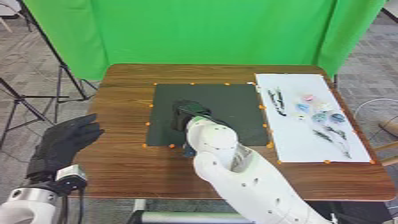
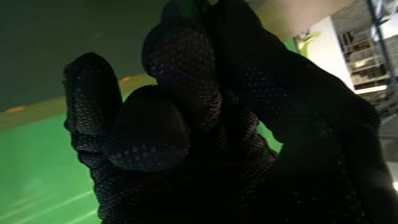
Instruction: Arrange flowers
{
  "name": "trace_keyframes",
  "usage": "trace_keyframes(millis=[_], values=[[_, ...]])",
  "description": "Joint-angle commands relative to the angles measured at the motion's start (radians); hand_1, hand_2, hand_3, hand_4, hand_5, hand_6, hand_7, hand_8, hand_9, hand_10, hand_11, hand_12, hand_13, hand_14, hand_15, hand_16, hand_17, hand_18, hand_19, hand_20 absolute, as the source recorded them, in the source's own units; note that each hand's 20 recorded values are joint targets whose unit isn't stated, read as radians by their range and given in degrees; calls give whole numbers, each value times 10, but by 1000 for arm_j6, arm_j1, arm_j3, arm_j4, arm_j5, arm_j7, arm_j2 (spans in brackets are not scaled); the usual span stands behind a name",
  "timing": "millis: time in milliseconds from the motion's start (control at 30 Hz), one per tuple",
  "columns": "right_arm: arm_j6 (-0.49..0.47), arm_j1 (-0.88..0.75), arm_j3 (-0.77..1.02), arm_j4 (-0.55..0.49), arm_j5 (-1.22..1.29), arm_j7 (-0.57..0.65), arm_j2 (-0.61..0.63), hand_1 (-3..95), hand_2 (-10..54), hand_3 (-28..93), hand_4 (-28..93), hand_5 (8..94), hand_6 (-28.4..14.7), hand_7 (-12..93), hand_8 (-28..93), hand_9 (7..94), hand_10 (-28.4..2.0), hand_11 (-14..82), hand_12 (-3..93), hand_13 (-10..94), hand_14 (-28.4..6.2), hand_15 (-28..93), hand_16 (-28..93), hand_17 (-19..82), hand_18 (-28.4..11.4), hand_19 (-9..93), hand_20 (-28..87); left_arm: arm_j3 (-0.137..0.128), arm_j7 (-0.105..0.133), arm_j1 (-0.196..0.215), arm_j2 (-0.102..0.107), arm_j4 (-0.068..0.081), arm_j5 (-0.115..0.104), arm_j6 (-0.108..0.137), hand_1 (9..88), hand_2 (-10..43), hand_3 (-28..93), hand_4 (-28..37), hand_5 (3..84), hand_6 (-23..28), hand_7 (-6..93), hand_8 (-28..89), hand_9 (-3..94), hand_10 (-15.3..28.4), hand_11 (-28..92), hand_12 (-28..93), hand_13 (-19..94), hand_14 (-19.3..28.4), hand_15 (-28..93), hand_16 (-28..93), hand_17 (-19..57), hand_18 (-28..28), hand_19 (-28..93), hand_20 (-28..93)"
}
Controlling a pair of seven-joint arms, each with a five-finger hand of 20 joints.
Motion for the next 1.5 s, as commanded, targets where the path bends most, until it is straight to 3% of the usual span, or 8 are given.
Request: trace_keyframes(millis=[33, 267, 367, 533, 767, 967, 1300, 1500], values=[[-13, -21, 6, 79, -32, 23, -68, 531, -94, 782, -256, 809, -50, 365, 243, 850, -131, 486, 322, 822, -69, 775, 282, 443, -232, 932, 77, 63, -27, -108, 24, 29, 15, -21, 275, 94, 795, -144, 474, 147, 146, -86, 403, 229, 397, 96, 302, 284, 621, -134, -83, 217, 597, 168], [-10, -8, 15, 148, -22, 89, -113, 524, -95, 784, -252, 809, -47, 369, 236, 851, -129, 487, 323, 825, -69, 774, 280, 446, -234, 932, 82, 66, -35, -123, 18, 31, 22, -25, 276, 94, 795, -142, 472, 146, 143, -85, 402, 229, 391, 95, 299, 284, 615, -134, -83, 215, 597, 166], [31, -3, 10, 162, 3, 152, -119, 520, -95, 785, -248, 808, -44, 372, 231, 853, -129, 486, 322, 830, -69, 772, 278, 452, -235, 932, 84, 69, -49, -134, 12, 32, 31, -32, 276, 93, 795, -141, 472, 146, 142, -85, 401, 227, 388, 95, 298, 284, 613, -134, -83, 216, 597, 166], [100, 6, 6, 164, 51, 220, -139, 514, -95, 783, -236, 812, -37, 379, 221, 862, -132, 492, 317, 841, -69, 768, 275, 463, -239, 932, 94, 60, -43, -116, 8, 25, 29, -21, 276, 94, 795, -140, 471, 146, 138, -84, 400, 226, 384, 96, 297, 284, 609, -132, -84, 216, 597, 166], [72, 7, -4, 147, 62, 212, -141, 495, -95, 757, -224, 813, -35, 393, 214, 863, -142, 509, 282, 849, -70, 758, 279, 469, -246, 932, 105, 60, -54, -123, 2, 23, 39, -23, 277, 94, 795, -139, 471, 146, 135, -82, 399, 226, 383, 97, 297, 284, 607, -130, -83, 215, 596, 166], [54, -5, -11, 132, 62, 207, -140, 423, -88, 739, -219, 807, -50, 357, 195, 850, -149, 498, 277, 838, -79, 747, 280, 455, -253, 932, 75, 67, -59, -133, -2, 26, 41, -29, 278, 94, 795, -138, 470, 146, 133, -81, 399, 226, 377, 97, 297, 284, 602, -130, -84, 216, 595, 166], [54, 1, -9, 139, 63, 212, -134, 394, -74, 748, -219, 804, -57, 348, 165, 846, -156, 493, 276, 832, -85, 747, 278, 448, -258, 932, 62, 69, -61, -132, -1, 27, 41, -28, 279, 95, 794, -138, 470, 146, 130, -80, 398, 226, 373, 99, 297, 284, 599, -128, -84, 215, 593, 166], [83, 25, -39, 121, 94, 225, -107, 371, -61, 751, -208, 797, -60, 356, 124, 837, -158, 492, 282, 826, -89, 746, 281, 444, -257, 932, 48, 63, -43, -112, 5, 22, 32, -18, 279, 95, 794, -137, 468, 147, 125, -79, 396, 225, 364, 99, 294, 284, 591, -128, -85, 215, 591, 166]])
